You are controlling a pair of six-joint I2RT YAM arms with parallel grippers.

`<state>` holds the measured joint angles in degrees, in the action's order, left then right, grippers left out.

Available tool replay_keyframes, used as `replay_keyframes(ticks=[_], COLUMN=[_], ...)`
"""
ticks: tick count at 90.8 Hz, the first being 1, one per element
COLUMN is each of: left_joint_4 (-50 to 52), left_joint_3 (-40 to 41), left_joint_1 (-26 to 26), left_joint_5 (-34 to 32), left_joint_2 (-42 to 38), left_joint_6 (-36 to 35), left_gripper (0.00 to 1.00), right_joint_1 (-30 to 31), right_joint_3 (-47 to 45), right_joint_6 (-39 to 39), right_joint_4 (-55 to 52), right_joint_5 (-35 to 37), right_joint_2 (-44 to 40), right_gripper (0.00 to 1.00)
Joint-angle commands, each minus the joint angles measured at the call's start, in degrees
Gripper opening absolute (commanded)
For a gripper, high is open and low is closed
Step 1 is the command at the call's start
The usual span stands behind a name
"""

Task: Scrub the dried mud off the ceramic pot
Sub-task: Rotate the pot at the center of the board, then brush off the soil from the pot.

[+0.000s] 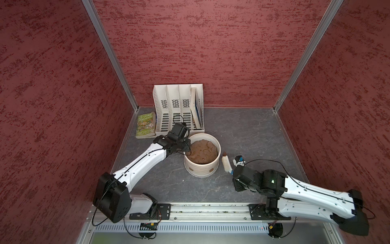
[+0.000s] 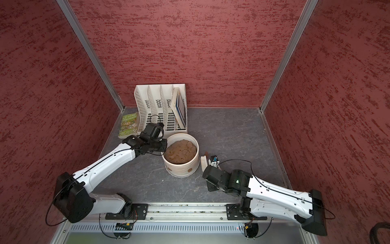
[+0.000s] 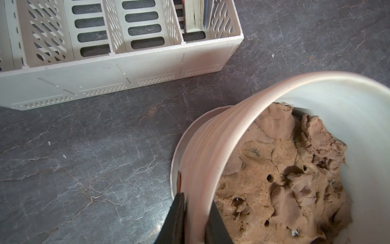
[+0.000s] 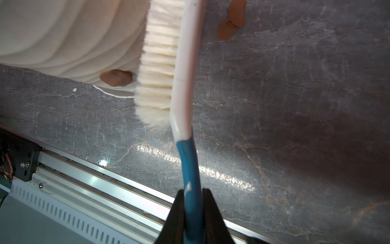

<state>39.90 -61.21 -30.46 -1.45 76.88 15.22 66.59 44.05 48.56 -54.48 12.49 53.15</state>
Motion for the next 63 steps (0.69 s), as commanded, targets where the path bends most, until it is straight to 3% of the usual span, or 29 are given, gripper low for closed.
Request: replay_keyframes(ticks=[1,31,63], left_joint_4=[3.3,2.9,3.7], left_joint_3=[-2.3,-2.5,-3.9], left_joint_1=[-0.9,-1.0,-2.0], left_joint_5=[7.5,8.4,8.4], left_joint_2=[-2.1,-1.7,-0.9], left_joint_6=[-4.1,-3.2,-4.3], left_gripper=[0.00,0.00,0.00], right_joint_1=[-0.3,-0.9,-12.7], right_joint_3=[-0.5,0.1,3.9], right_joint_6=[-1.6,-3.4,-10.0], right_joint_4=[3.4,6.6,12.3], right_joint_5=[-1.0,-2.8,-8.0], right_joint_2=[1.0,4.0,14.4], right_gripper=[0.00,0.00,0.00])
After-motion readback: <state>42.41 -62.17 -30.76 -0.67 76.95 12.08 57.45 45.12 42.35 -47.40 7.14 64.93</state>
